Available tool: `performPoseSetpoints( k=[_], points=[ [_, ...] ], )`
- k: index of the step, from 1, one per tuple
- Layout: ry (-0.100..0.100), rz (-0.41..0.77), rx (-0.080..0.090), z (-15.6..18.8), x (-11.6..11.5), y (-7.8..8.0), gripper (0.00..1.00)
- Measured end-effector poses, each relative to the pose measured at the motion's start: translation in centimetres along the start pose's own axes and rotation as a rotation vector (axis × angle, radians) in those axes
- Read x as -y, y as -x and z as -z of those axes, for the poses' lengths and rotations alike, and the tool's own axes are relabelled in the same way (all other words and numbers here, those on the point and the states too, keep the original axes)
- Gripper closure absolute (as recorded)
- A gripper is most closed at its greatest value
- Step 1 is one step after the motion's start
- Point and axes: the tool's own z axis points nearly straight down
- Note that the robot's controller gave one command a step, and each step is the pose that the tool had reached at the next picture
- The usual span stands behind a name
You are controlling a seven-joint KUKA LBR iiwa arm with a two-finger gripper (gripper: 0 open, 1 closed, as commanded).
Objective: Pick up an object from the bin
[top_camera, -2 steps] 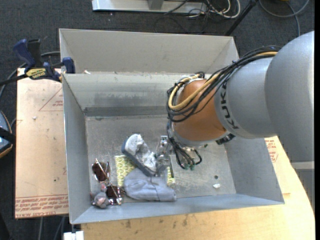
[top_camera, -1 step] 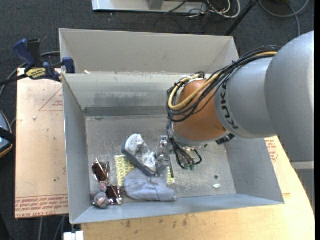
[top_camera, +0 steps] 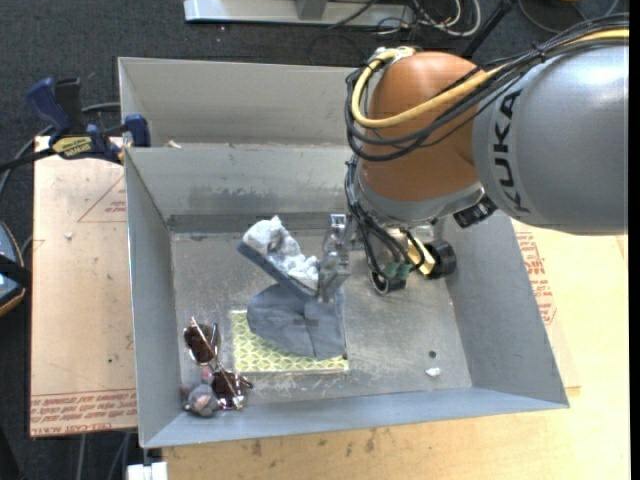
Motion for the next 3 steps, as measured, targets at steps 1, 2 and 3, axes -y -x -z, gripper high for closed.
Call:
performPoseSetpoints(
  k=[1,2,3],
  points=[
    [-0.001,0.000,-0.005,-0.2,0.0,-0.1,1.00],
    [-0.002,0.044,-0.003,-1.9,-1.5,-2.3,1.00],
    [-0.001,0.011,-0.004,-3.1,-6.3,1.9,1.00]
  ],
)
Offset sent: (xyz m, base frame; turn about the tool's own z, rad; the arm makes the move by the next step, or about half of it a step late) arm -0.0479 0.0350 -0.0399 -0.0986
